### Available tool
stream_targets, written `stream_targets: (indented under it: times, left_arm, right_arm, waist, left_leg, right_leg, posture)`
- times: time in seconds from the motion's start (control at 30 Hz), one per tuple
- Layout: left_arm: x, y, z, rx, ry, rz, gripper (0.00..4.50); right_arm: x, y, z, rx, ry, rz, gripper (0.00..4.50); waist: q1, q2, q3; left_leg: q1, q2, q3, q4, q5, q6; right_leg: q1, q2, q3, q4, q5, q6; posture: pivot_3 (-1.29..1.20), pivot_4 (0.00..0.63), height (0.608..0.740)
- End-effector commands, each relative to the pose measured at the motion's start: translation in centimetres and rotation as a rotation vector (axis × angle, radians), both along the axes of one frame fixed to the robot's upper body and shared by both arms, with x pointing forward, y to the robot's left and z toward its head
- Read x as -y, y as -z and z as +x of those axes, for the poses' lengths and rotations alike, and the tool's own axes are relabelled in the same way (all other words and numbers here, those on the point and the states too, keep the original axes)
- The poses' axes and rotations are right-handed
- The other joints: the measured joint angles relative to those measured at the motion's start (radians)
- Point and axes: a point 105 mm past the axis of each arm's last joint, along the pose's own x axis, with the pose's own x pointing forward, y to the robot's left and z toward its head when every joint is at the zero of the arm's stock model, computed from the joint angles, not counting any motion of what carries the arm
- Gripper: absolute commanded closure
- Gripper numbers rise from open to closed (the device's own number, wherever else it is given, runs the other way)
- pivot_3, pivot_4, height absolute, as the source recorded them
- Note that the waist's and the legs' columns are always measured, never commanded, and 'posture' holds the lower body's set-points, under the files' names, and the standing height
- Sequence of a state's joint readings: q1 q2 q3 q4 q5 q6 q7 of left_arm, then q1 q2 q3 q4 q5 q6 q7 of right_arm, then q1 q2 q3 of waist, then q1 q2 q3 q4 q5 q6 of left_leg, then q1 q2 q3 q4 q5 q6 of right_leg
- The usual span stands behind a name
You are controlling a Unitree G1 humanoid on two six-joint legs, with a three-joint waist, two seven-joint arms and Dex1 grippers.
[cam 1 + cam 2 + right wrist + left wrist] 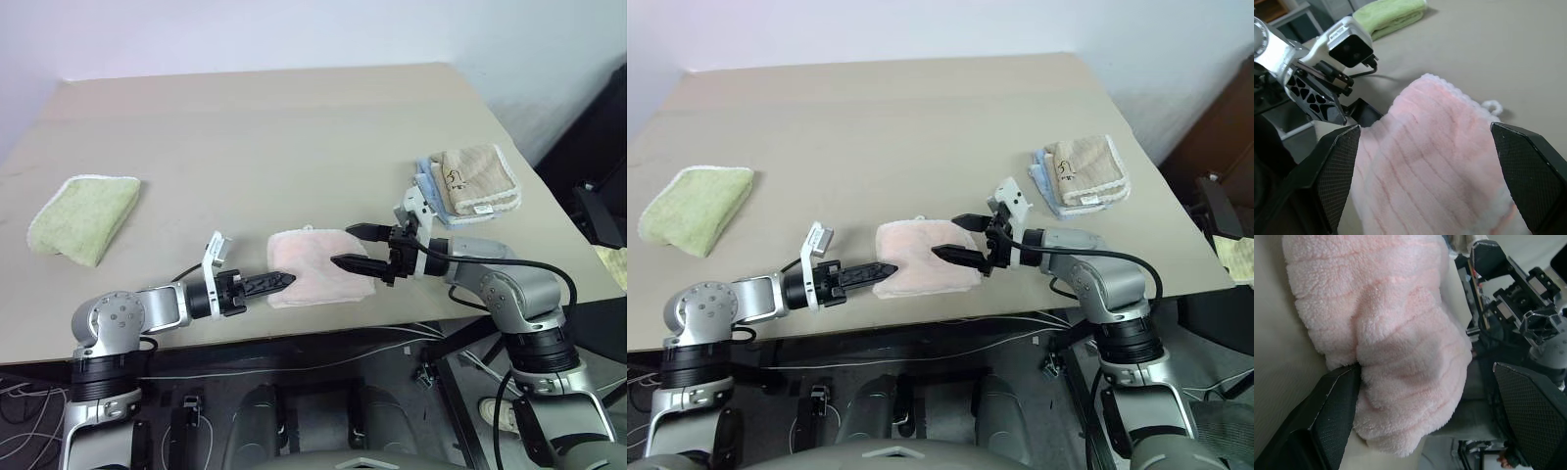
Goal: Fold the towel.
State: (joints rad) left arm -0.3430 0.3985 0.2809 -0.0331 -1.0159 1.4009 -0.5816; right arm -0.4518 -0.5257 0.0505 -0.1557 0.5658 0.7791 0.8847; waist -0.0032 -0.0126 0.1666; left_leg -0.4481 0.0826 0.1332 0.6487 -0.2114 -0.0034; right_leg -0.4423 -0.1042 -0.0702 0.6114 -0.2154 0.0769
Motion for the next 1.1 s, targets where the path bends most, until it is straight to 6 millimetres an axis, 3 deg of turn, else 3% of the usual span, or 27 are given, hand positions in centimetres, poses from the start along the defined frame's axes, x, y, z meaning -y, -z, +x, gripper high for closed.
stream_targets:
  times: [0.03, 0.27, 0.5, 0.67, 0.73, 0.93, 1.1]
  left_arm:
    - [0.6, -0.1, 0.6, -0.02, 0.0, -0.013, 0.0]
    - [-3.2, -1.0, -0.2, -0.073, -0.027, 0.003, 0.0]
    - [-4.5, -0.8, -0.4, -0.114, -0.028, 0.039, 0.0]
    - [-2.7, 0.9, -0.3, -0.194, 0.002, 0.046, 0.0]
    - [-1.0, 1.2, -0.5, -0.204, 0.044, 0.032, 0.0]
    - [2.2, 0.9, 0.2, -0.22, 0.105, -0.018, 0.0]
    - [3.6, 0.5, 1.3, -0.232, 0.117, -0.036, 0.0]
  right_arm:
    - [0.3, -1.1, -0.2, 0.055, 0.018, 0.007, 0.02]
    - [0.9, -1.0, -0.8, 0.053, 0.05, 0.006, 0.02]
    - [0.9, -1.0, -0.5, 0.056, 0.061, -0.003, 0.02]
    - [0.7, -1.0, -0.4, 0.053, 0.062, -0.003, 0.02]
    - [0.8, -1.1, -0.3, 0.052, 0.068, -0.005, 0.02]
    - [1.1, -1.4, 0.1, 0.051, 0.094, -0.002, 0.02]
    - [1.3, -1.5, 0.2, 0.05, 0.122, 0.002, 0.02]
  waist:
    - [0.005, 0.0, 0.0]
    - [-0.002, 0.0, 0.0]
    - [-0.012, 0.0, 0.001]
    - [-0.005, 0.0, 0.0]
    - [0.003, 0.0, 0.0]
    - [0.041, 0.001, -0.001]
    - [0.049, 0.002, -0.001]
  left_leg:
    - [0.0, 0.0, 0.0, 0.0, 0.0, 0.0]
    - [-0.001, 0.001, 0.0, -0.002, 0.0, 0.0]
    - [-0.001, 0.001, 0.0, -0.002, 0.0, 0.0]
    - [0.0, 0.001, 0.0, -0.002, 0.0, 0.0]
    - [0.0, 0.0, 0.0, -0.002, 0.0, 0.0]
    - [0.001, -0.005, 0.0, -0.003, -0.003, 0.004]
    - [-0.004, -0.014, -0.001, -0.002, -0.006, 0.01]
  right_leg:
    - [0.0, 0.0, 0.0, 0.0, 0.0, 0.0]
    - [0.0, 0.001, 0.0, 0.0, 0.0, 0.0]
    - [-0.001, 0.001, 0.0, 0.0, 0.0, 0.0]
    - [-0.002, 0.0, 0.0, -0.001, 0.0, 0.0]
    - [-0.002, -0.001, 0.0, -0.002, 0.0, 0.0]
    - [0.002, -0.01, -0.003, -0.006, 0.0, 0.0]
    - [0.004, -0.016, -0.005, -0.013, 0.001, -0.001]
  posture:
    - [0.0, 0.15, 0.74]
    - [0.0, 0.15, 0.74]
    - [0.0, 0.15, 0.74]
    - [0.0, 0.15, 0.74]
    - [0.0, 0.15, 0.74]
    - [0.0, 0.15, 0.74]
    - [0.0, 0.15, 0.74]
